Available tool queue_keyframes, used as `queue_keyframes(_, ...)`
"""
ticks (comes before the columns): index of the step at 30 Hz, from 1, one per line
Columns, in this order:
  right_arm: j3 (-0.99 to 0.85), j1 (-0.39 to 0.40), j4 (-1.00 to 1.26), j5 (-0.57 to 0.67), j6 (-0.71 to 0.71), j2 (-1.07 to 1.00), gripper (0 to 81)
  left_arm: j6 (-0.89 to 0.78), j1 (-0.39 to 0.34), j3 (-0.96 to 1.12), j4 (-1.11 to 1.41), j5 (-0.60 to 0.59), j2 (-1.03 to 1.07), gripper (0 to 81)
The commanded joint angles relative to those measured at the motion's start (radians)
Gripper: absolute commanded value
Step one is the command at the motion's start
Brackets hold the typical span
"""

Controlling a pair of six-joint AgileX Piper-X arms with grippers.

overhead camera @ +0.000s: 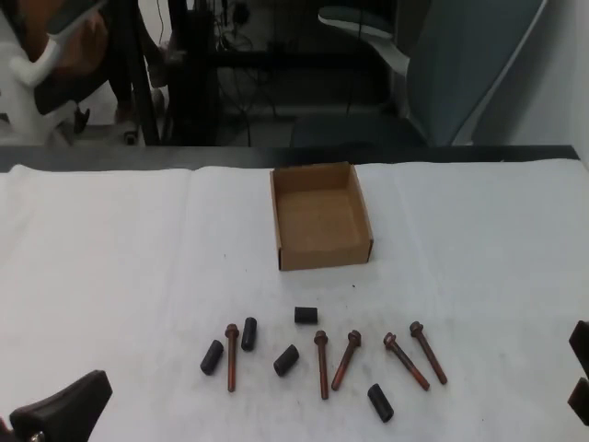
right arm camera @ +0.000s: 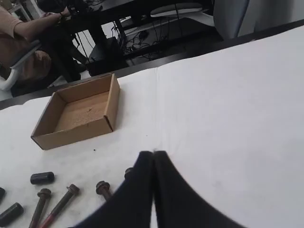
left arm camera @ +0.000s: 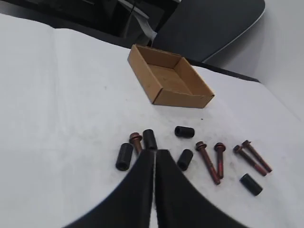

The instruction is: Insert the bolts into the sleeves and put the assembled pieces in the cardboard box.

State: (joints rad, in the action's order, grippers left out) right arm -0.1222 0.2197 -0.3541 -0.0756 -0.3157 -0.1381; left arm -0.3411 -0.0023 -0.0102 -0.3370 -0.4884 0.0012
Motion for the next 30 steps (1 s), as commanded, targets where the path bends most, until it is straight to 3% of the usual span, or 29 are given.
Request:
queue_keyframes(1,-0.003,0.0,-0.048,0.039,0.011,-0.003,0.4,-0.08,0.002,0.01,0.047,-0.015,-0.001,1.7)
queue_keyframes(6,-0.003,0.0,-0.167,0.11,0.011,-0.003,0.4,-0.087,0.002,0.01,0.118,-0.068,-0.001,1.7)
queue_keyframes(13,0.029,0.0,-0.145,0.163,0.015,-0.003,0.4,0.0,0.002,0.01,0.118,-0.053,-0.001,1.7)
queue_keyframes(20,0.108,0.002,0.005,0.278,0.177,-0.003,0.4,0.055,0.002,0.01,0.111,-0.023,-0.001,1.7)
queue_keyframes(25,0.12,0.015,0.061,0.271,0.277,-0.003,0.4,0.057,0.002,0.01,0.102,-0.014,-0.001,1.7)
queue_keyframes(30,0.12,0.021,0.052,0.212,0.262,-0.003,0.4,0.08,0.002,0.01,0.088,0.001,-0.001,1.7)
